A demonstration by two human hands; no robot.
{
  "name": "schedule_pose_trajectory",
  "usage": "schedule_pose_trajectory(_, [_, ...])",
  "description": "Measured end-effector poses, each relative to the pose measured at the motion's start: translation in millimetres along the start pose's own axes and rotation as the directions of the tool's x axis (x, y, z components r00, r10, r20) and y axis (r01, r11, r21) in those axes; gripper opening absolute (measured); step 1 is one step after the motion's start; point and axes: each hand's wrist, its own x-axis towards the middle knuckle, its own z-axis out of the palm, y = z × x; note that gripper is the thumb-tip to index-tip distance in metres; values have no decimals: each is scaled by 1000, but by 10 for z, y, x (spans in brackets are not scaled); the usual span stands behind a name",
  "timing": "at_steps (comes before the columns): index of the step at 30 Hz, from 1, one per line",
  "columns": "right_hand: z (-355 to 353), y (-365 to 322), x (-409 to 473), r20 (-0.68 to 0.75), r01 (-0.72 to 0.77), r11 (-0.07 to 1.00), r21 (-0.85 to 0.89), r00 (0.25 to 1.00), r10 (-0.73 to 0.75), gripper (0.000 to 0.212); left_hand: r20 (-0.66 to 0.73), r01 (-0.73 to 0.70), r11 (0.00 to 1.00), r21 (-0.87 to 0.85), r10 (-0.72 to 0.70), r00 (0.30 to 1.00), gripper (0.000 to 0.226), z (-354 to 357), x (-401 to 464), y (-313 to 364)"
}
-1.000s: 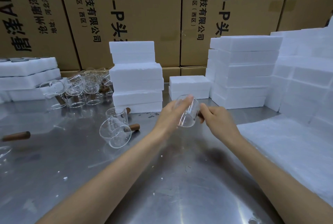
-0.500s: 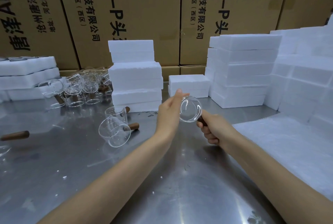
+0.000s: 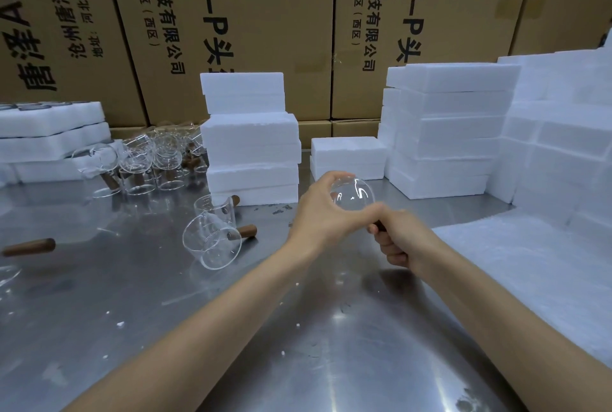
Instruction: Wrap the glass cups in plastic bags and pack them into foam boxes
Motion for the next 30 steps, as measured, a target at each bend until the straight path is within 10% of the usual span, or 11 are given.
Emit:
schedule_pose_trajectory(6, [-106,8,49,60,-21,999,43,998,18,44,297,-108,983,149,60,953,73,-217,97,61])
schedule_pose_trajectory(15, [-180,-19,21,204,5,997,82,979,-21,48,544,23,993,-112,42,838,67,-589,210,61])
schedule_pose_trajectory(30, [-77,-33,-2,35,41,997,-71,999,-39,39,242,291,827,-481,-193,951,33,-238,114,-20])
